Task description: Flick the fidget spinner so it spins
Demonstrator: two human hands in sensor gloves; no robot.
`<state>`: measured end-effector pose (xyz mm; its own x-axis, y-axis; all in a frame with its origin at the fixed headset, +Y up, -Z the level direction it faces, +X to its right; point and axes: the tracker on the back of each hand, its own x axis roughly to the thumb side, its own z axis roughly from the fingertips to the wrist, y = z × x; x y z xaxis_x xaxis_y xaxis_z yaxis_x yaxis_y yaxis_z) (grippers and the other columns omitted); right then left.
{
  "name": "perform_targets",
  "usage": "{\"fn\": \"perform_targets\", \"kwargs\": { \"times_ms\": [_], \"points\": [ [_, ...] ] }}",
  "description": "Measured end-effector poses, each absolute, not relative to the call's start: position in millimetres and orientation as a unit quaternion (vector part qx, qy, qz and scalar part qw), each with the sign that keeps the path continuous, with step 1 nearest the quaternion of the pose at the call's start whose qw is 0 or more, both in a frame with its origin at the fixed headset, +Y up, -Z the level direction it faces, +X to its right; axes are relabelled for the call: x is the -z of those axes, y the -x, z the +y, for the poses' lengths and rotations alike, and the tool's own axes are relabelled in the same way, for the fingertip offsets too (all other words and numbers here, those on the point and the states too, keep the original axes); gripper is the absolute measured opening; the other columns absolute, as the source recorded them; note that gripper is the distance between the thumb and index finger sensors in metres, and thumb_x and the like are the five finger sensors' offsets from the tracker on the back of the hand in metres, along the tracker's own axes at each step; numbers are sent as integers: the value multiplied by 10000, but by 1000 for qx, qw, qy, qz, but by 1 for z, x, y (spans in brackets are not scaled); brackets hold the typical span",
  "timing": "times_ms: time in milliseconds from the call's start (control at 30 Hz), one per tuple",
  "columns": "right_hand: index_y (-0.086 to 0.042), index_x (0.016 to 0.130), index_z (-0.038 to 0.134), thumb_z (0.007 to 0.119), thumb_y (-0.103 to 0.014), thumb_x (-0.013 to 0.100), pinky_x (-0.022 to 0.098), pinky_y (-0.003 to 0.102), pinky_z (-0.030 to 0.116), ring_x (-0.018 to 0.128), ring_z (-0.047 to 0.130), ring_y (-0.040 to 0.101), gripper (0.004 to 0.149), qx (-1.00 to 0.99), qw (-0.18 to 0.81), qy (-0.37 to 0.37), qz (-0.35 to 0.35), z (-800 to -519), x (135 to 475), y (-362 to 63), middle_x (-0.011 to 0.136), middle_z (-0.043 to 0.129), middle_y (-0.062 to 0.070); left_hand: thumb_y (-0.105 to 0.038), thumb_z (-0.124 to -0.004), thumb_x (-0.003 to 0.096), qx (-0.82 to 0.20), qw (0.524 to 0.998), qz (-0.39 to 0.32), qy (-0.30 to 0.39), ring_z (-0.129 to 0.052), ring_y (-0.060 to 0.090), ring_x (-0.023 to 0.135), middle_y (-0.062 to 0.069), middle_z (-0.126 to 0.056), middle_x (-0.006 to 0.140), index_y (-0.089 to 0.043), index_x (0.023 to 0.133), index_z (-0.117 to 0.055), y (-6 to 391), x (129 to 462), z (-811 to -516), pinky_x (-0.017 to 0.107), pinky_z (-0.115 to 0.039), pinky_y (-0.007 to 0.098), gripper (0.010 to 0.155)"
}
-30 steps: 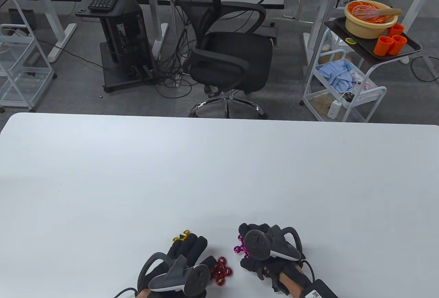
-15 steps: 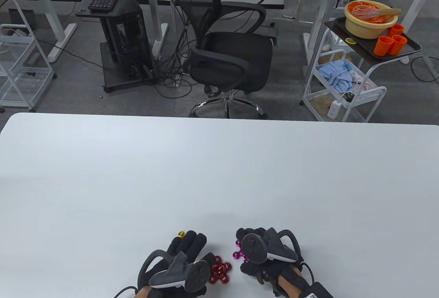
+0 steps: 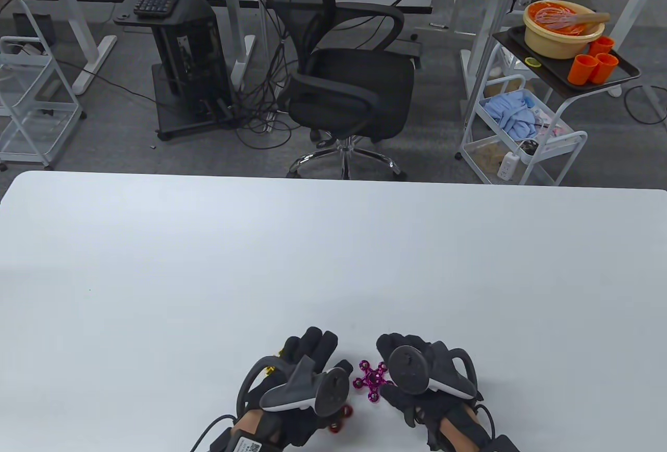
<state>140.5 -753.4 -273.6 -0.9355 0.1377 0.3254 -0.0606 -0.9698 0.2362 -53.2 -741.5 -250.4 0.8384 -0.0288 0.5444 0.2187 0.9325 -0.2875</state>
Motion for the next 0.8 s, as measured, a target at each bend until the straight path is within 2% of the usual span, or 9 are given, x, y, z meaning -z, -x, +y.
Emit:
{"fn": "perform_targets", "kwargs": {
  "times_ms": [67,167,267,400,600,633,700,733,800],
  "points": [
    [-180,1010,440,743,-300,495,690,656,459,922,496,517,610,-979,8,-158,129,-757,267,-146,1066,442,220,-597,-651,376,77,939,-283,183,34,408,984,113,75,1058,-350,989,-296,40,253,-745,731,-130,627,751],
    [-225,996,496,716,-250,497,684,648,477,900,542,499,546,-982,-17,-151,116,-764,261,-147,1048,494,209,-601,-646,374,103,929,-291,203,51,402,980,106,92,1052,-358,989,-284,21,255,-755,730,-117,625,754],
    [-261,1007,433,698,-240,503,708,655,351,938,373,513,570,-980,-3,-154,129,-768,263,-144,1079,332,211,-602,-644,371,120,924,-292,216,59,400,977,103,101,1047,-366,987,-280,9,260,-763,729,-110,623,754],
    [-267,1006,427,688,-223,502,707,655,353,935,380,511,570,-979,29,-150,136,-773,268,-143,1076,340,211,-606,-638,369,121,922,-282,235,62,398,976,99,105,1046,-376,986,-292,3,269,-772,729,-107,622,743],
    [-244,1004,430,687,-198,491,703,654,364,930,390,509,575,-970,42,-150,184,-783,272,-142,1068,352,213,-618,-633,369,107,925,-275,241,28,402,985,100,68,1061,-388,977,-324,4,274,-778,730,-133,622,720],
    [-218,992,469,688,-181,482,698,647,388,923,417,501,556,-964,51,-155,209,-777,271,-144,1061,371,205,-618,-636,369,100,926,-273,242,23,402,988,101,57,1065,-383,975,-339,3,274,-778,730,-136,622,714],
    [-224,862,754,687,-174,501,702,647,417,923,468,499,371,-930,123,-191,291,-755,261,-152,1063,442,194,-619,-640,367,108,925,-272,241,17,401,990,98,48,1069,-374,975,-343,2,273,-777,731,-139,621,720],
    [-234,882,728,677,-186,515,704,638,446,920,505,487,374,-934,153,-181,267,-744,254,-157,1061,470,184,-620,-640,367,115,925,-272,241,19,402,989,98,50,1069,-375,976,-336,2,272,-777,731,-137,621,723],
    [-188,879,735,691,-159,493,679,649,489,884,576,499,390,-965,162,-132,159,-733,244,-167,1027,562,200,-618,-644,368,109,924,-273,243,15,402,989,99,46,1069,-368,976,-334,2,272,-777,731,-141,621,727]
  ]
}}
